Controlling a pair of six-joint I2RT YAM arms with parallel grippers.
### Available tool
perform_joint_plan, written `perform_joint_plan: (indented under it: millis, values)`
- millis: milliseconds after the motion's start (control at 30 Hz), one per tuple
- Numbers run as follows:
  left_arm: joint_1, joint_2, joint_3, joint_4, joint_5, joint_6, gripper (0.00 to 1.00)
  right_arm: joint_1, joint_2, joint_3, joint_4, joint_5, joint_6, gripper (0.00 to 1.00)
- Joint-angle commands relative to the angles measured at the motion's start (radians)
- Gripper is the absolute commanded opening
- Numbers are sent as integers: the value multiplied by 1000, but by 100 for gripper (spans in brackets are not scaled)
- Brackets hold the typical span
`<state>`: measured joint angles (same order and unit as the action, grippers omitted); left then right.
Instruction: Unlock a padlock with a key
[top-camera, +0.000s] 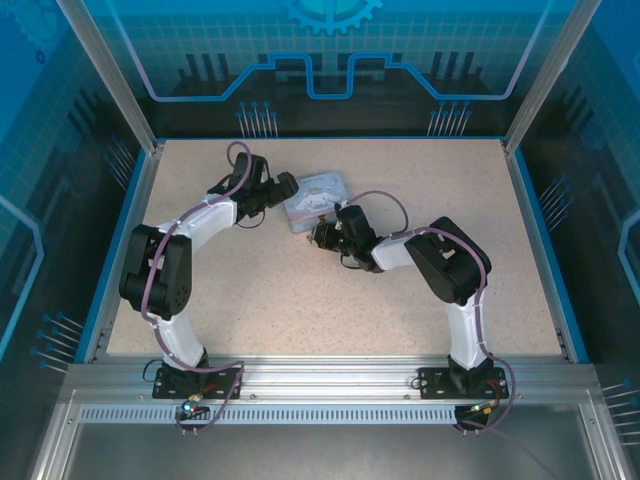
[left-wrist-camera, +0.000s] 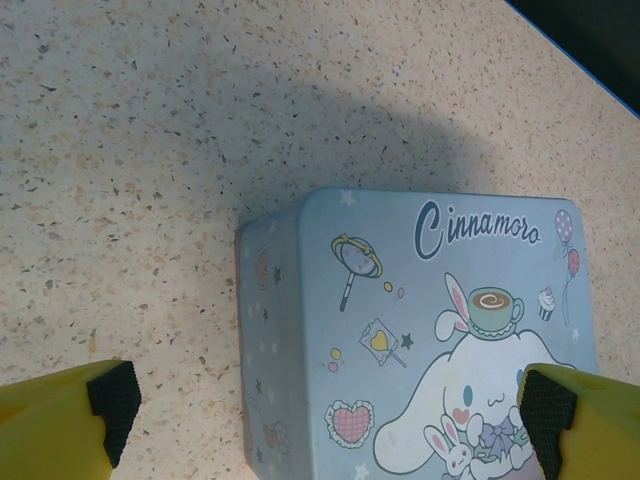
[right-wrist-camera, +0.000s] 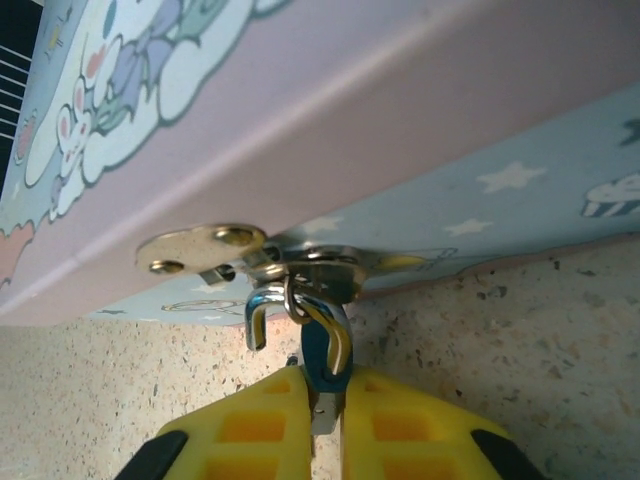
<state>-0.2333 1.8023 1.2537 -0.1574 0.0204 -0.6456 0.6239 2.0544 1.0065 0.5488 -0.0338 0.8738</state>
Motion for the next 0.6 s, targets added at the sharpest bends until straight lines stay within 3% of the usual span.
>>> perform_joint_plan:
  millis: [0, 200, 567]
  values:
    - [9, 2, 16, 6, 21, -12, 99, 13, -1, -36, -49, 22, -16, 7]
    - [9, 2, 24, -29, -2, 0, 99, 1, -58, -64, -74, -4, -36, 0]
    - [9, 27, 79, -177, -87, 59, 99, -27, -91, -86, -96, -70, 56, 0]
